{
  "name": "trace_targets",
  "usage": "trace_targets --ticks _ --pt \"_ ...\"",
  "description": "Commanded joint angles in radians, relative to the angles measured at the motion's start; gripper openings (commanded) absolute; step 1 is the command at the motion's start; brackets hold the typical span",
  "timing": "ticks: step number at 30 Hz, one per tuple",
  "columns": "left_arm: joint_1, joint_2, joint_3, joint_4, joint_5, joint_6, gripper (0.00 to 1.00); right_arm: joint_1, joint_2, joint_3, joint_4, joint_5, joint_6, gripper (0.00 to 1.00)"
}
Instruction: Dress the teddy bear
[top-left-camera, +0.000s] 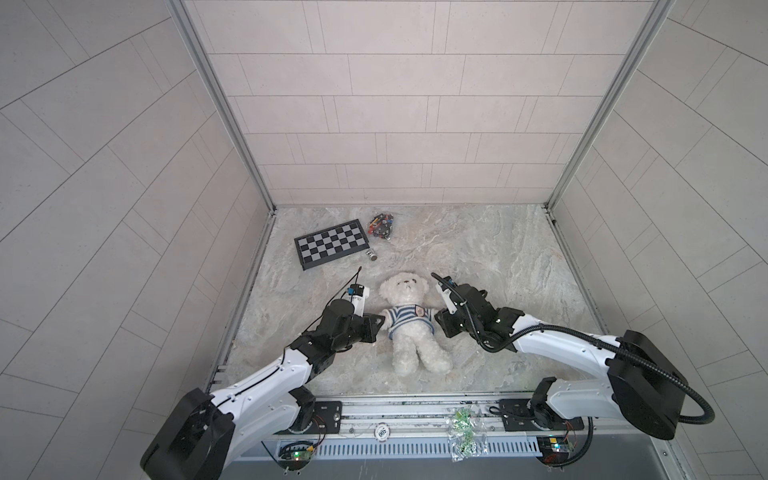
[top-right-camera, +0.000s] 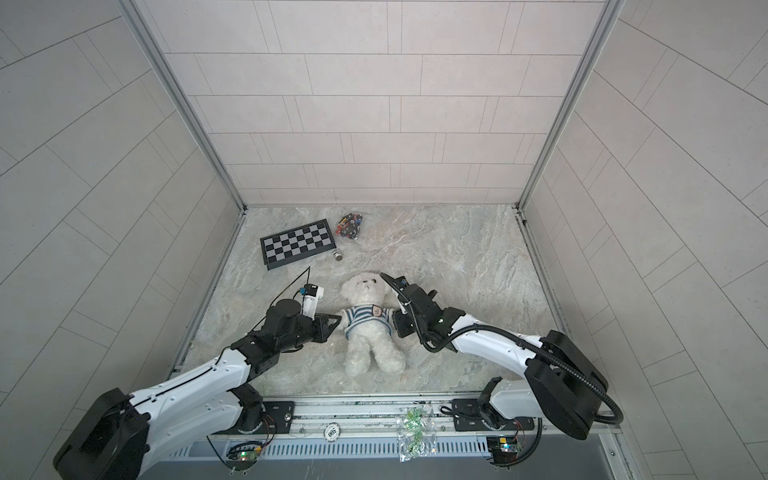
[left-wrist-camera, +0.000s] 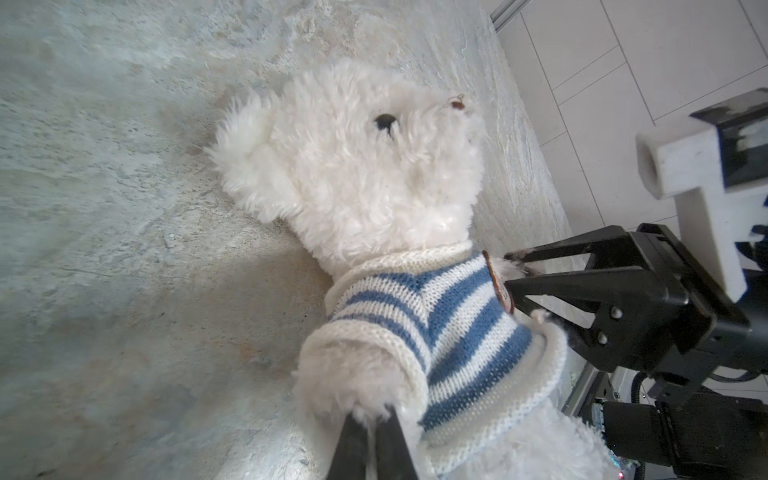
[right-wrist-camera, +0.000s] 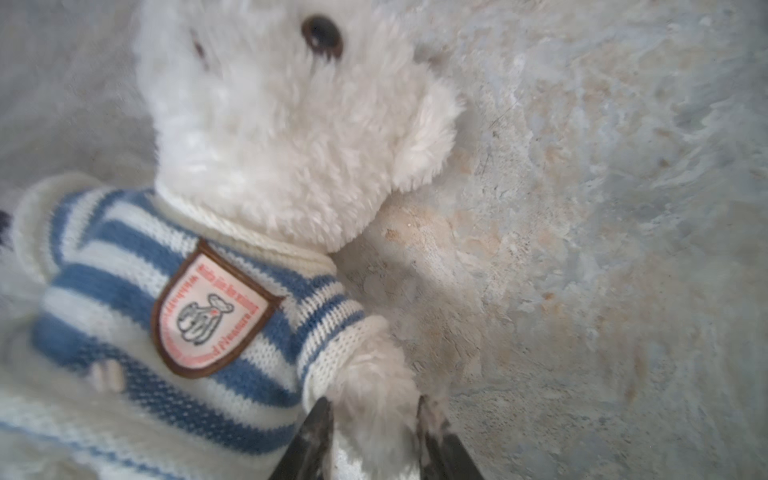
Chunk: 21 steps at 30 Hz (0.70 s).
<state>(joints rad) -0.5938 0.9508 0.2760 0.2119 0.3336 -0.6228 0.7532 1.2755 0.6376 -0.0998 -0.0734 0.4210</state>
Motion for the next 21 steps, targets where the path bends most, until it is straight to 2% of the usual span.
trace_targets --ticks 1,5,6,15,21 --pt "-0.009 -0.033 -0.008 0.001 -0.012 -0.015 0.0 0.003 -0.048 0.003 0.015 -0.007 -0.023 0.49" --pt "-0.009 -0.032 -0.008 0.0 -0.001 0.0 0.0 0.006 -0.033 0.012 0.061 0.034 -0.025 0.62" --pt "-0.01 -0.029 -0.008 0.001 0.001 0.001 0.0 0.006 -0.019 0.022 0.06 0.038 -0.028 0.62" --pt "-0.011 -0.013 -0.009 0.003 0.002 0.013 0.0 0.003 0.139 0.045 0.143 0.06 -0.015 0.62" --pt "-0.011 -0.017 -0.006 -0.014 -0.003 0.02 0.0 0.001 0.186 0.066 0.051 0.074 -0.008 0.59"
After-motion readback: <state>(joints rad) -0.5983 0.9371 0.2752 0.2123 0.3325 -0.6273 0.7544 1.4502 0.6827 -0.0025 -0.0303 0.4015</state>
